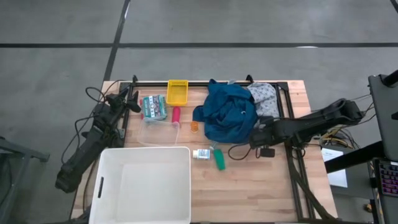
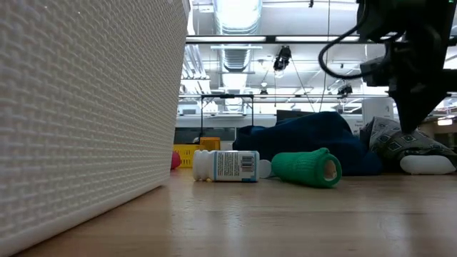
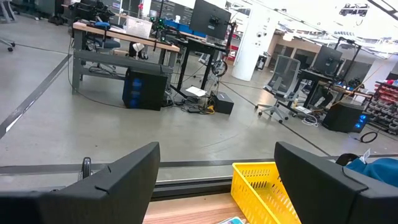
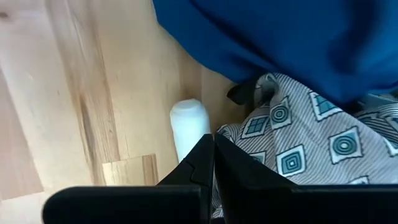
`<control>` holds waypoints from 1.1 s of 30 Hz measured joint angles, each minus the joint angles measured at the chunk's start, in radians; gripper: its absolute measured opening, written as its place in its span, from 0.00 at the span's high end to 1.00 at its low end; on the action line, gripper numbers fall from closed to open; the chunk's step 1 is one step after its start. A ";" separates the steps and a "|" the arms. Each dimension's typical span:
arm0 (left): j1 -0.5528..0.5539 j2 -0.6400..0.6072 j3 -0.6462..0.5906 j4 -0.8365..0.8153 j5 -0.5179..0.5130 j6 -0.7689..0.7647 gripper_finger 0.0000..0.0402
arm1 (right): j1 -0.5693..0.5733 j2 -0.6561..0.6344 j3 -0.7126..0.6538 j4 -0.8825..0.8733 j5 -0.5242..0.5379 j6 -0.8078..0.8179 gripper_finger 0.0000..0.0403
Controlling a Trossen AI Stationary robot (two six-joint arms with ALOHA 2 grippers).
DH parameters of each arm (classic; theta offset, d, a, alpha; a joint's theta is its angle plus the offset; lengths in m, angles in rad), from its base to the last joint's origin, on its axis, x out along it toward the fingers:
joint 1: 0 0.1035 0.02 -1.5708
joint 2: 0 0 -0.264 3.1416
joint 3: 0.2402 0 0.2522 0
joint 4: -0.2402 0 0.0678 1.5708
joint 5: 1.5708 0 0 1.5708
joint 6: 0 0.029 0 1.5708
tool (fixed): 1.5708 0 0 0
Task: Pick & place medical supplies in basket/bin
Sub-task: Put the white bandage into the transparent bin
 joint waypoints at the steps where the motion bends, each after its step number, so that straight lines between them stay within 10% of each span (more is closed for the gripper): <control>1: 0.000 0.000 0.000 0.000 0.000 0.000 0.20 | -0.001 0.012 0.000 0.000 0.000 0.000 0.98; 17: 0.000 0.000 0.000 0.000 0.000 0.000 0.20 | -0.006 0.127 -0.024 0.034 -0.071 0.092 0.95; 33: 0.000 0.000 0.000 0.000 0.000 0.000 0.20 | -0.006 0.008 -0.064 0.068 -0.063 0.149 0.56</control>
